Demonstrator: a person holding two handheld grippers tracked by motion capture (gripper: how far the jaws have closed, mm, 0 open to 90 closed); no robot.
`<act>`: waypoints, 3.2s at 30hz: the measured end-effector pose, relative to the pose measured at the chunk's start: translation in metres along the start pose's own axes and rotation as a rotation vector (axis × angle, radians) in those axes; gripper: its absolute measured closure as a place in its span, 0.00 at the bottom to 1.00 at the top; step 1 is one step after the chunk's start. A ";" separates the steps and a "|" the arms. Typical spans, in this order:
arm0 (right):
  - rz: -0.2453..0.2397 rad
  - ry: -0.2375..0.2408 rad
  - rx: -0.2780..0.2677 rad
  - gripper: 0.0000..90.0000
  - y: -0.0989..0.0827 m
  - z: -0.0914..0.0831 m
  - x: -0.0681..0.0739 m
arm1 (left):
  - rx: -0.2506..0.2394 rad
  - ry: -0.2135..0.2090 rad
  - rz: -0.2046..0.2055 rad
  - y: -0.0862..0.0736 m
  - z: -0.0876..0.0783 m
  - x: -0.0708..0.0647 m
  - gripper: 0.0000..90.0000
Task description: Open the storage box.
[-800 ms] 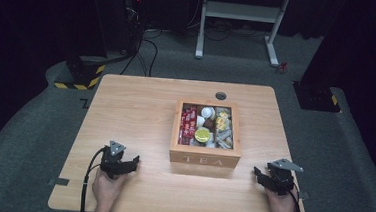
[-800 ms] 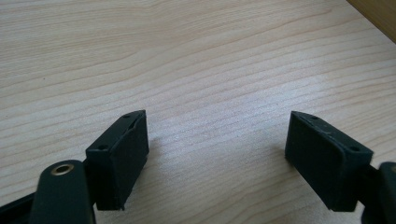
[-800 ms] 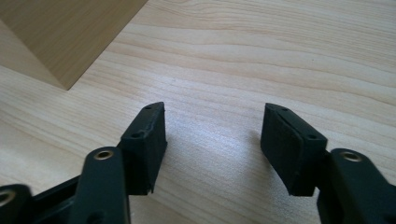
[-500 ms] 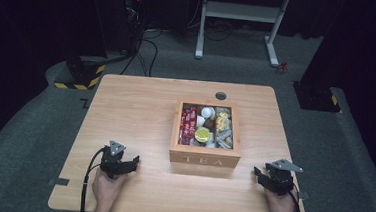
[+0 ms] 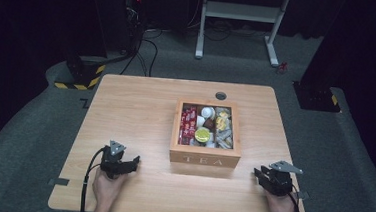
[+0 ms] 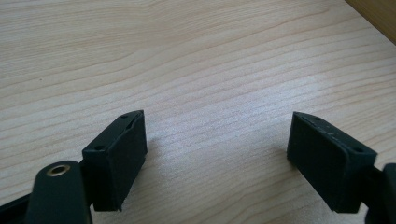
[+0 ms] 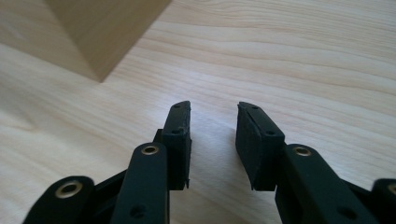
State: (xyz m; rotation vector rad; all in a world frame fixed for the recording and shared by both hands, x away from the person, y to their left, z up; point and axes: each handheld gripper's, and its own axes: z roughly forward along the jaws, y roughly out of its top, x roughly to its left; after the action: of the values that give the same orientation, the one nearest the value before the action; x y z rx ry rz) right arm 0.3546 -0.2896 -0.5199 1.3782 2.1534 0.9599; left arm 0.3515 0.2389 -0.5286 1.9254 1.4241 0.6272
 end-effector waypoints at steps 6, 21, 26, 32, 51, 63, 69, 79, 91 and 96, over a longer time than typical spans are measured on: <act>-0.022 0.057 -0.022 0.72 -0.003 -0.001 0.007 | 0.000 0.000 0.002 0.000 0.000 0.000 0.22; -0.128 0.178 -0.029 0.89 0.000 -0.001 0.043 | -0.001 -0.002 -0.001 0.000 0.000 0.000 0.22; -0.145 0.218 -0.040 0.95 0.007 0.003 0.052 | -0.001 -0.002 -0.001 0.000 0.000 0.000 0.22; -0.163 0.245 -0.043 1.00 0.014 0.009 0.063 | -0.001 -0.002 0.000 0.000 0.000 0.000 0.22; -0.153 0.241 -0.095 1.00 0.037 0.018 0.076 | -0.003 -0.005 0.000 0.001 0.001 0.000 0.23; -0.132 0.249 -0.137 1.00 0.049 0.009 0.078 | -0.002 -0.005 0.000 0.001 0.001 0.000 0.22; -0.138 0.255 -0.141 1.00 0.055 0.006 0.079 | -0.003 -0.005 -0.001 0.001 0.001 -0.001 0.23; -0.122 0.247 -0.185 1.00 0.056 0.006 0.082 | -0.001 -0.006 0.001 0.001 0.001 -0.001 0.23; -0.144 0.196 -0.195 1.00 0.074 0.005 0.085 | -0.002 -0.013 0.011 0.001 0.001 -0.001 0.23; -0.160 0.193 -0.199 1.00 0.080 0.007 0.082 | -0.006 -0.018 -0.002 0.001 0.001 0.000 0.23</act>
State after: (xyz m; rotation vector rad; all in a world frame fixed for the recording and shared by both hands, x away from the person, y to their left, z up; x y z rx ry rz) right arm 0.3735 -0.1909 -0.4644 1.0410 2.1952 1.2485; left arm 0.3532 0.2385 -0.5285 1.9206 1.4116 0.6114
